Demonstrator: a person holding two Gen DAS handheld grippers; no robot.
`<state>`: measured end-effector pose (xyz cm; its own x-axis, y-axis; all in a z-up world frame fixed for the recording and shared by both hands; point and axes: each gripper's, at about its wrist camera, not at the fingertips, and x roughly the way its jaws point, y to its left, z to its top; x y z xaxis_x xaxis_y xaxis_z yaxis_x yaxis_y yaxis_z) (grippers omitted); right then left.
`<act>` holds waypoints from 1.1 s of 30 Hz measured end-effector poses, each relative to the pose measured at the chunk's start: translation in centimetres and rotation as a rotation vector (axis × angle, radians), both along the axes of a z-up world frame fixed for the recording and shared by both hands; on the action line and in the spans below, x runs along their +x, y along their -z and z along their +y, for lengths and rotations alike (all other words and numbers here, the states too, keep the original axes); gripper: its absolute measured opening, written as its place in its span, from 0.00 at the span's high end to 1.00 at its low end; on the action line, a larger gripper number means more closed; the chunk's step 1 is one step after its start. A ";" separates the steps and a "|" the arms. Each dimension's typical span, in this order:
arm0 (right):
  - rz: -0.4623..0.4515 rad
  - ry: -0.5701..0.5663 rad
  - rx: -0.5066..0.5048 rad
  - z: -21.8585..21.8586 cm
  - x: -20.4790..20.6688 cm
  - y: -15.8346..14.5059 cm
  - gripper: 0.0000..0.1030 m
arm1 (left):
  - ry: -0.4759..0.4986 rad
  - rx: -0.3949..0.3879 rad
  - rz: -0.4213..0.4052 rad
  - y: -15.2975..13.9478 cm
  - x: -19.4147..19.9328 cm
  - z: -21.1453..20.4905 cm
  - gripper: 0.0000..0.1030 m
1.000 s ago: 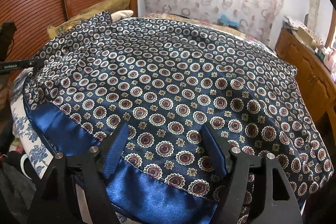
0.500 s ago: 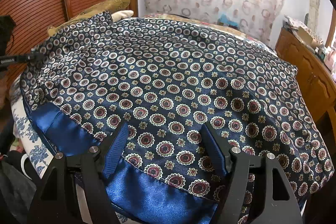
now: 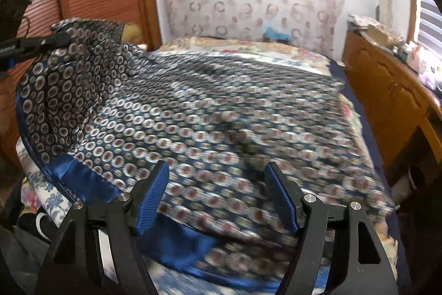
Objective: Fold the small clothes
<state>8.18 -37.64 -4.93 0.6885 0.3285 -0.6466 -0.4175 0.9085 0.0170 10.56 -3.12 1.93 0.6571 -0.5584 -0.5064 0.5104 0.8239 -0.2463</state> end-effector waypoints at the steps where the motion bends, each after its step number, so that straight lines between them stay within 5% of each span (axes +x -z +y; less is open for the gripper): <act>1: -0.003 0.014 0.005 -0.9 -0.3 -0.1 0.29 | 0.028 0.001 0.000 -0.3 0.4 -1.4 1.00; 12: -0.004 0.135 0.057 -8.4 -3.1 -0.3 0.29 | 0.251 0.064 0.047 -0.6 4.1 -15.5 1.00; 22: 0.006 0.182 0.089 -11.8 -4.7 0.0 0.30 | 0.340 0.138 0.084 -0.7 4.2 -22.7 1.00; 25: 0.002 0.183 0.083 -12.1 -4.6 -0.2 0.30 | 0.334 0.163 0.079 -0.7 4.5 -23.3 0.91; 30: -0.009 0.188 0.093 -12.2 -4.3 -0.8 0.30 | 0.290 0.189 0.083 -0.3 4.4 -20.7 0.63; 33: -0.021 0.182 0.101 -12.1 -3.8 -1.3 0.30 | 0.252 0.197 0.097 0.6 4.7 -17.8 0.56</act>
<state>4.38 -49.71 -3.62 0.7550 0.2600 -0.6020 -0.2481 0.9630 0.1047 15.21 -20.95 1.30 0.4542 -0.5823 -0.6743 0.6860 0.7115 -0.1524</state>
